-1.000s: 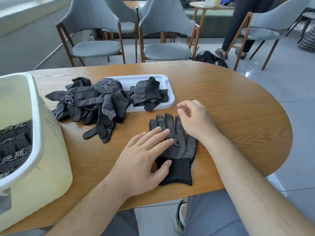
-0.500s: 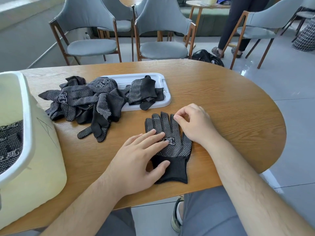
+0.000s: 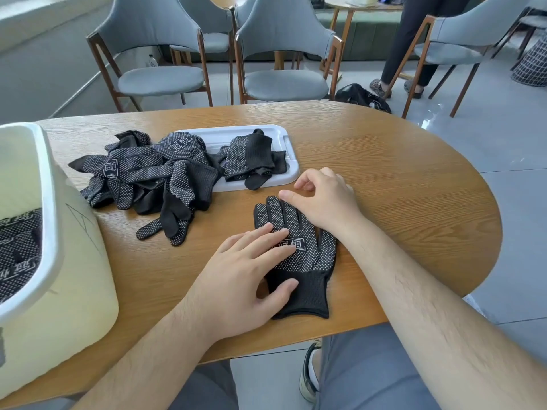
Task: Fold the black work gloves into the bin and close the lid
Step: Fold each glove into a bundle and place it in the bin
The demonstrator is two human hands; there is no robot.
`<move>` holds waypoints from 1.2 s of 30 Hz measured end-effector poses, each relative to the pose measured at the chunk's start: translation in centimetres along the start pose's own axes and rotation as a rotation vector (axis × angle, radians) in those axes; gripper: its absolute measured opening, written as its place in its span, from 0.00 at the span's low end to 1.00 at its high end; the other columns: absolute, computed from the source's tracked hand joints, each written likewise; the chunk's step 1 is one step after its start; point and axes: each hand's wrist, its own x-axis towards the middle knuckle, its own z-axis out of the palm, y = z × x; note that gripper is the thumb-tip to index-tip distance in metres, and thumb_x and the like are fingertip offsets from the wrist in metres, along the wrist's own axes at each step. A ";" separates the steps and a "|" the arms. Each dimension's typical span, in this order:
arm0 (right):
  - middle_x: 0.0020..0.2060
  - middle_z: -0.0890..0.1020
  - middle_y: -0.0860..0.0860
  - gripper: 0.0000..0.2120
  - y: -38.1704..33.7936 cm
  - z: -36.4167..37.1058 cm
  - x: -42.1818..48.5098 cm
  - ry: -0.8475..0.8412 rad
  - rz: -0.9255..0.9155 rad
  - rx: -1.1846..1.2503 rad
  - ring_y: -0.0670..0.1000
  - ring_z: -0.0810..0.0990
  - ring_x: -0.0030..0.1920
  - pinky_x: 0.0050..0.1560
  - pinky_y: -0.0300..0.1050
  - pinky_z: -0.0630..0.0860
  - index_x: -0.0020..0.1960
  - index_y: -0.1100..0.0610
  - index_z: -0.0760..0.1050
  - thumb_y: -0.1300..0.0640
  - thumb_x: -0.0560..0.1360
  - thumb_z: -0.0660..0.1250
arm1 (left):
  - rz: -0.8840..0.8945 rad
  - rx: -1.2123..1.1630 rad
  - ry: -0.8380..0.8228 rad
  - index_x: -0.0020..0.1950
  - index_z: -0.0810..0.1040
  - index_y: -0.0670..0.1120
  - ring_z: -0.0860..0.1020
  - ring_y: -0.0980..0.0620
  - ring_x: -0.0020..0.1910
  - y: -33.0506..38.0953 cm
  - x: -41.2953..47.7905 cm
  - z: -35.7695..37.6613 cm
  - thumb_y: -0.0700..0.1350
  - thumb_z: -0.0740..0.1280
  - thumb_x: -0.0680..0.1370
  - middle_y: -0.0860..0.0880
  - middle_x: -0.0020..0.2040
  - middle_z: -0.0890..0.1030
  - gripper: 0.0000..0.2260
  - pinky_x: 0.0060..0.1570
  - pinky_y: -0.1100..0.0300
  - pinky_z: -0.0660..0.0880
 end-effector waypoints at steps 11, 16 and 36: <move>0.60 0.75 0.47 0.32 -1.8 -0.2 0.4 -0.090 0.033 -0.157 0.53 0.72 0.65 0.64 0.57 0.68 0.56 0.44 0.72 0.20 0.67 0.62 | -0.004 0.003 -0.018 0.72 0.76 0.56 0.62 0.57 0.79 0.0 0.0 -0.1 0.63 0.60 0.79 0.59 0.76 0.70 0.23 0.75 0.56 0.61; 0.65 0.73 0.49 0.44 -2.7 -0.2 0.3 -0.164 0.023 -0.198 0.55 0.70 0.68 0.67 0.61 0.68 0.61 0.46 0.70 0.14 0.59 0.59 | 0.000 0.001 -0.020 0.72 0.75 0.56 0.60 0.59 0.79 0.0 0.0 -0.2 0.63 0.61 0.79 0.58 0.76 0.70 0.23 0.76 0.60 0.58; 0.55 0.76 0.39 0.14 4.7 -3.8 -4.8 -0.184 0.018 0.182 0.44 0.74 0.58 0.64 0.48 0.73 0.54 0.42 0.78 0.37 0.73 0.70 | 0.110 -0.011 -0.045 0.75 0.72 0.58 0.55 0.61 0.80 0.1 0.0 -0.1 0.63 0.60 0.81 0.61 0.78 0.64 0.23 0.77 0.60 0.56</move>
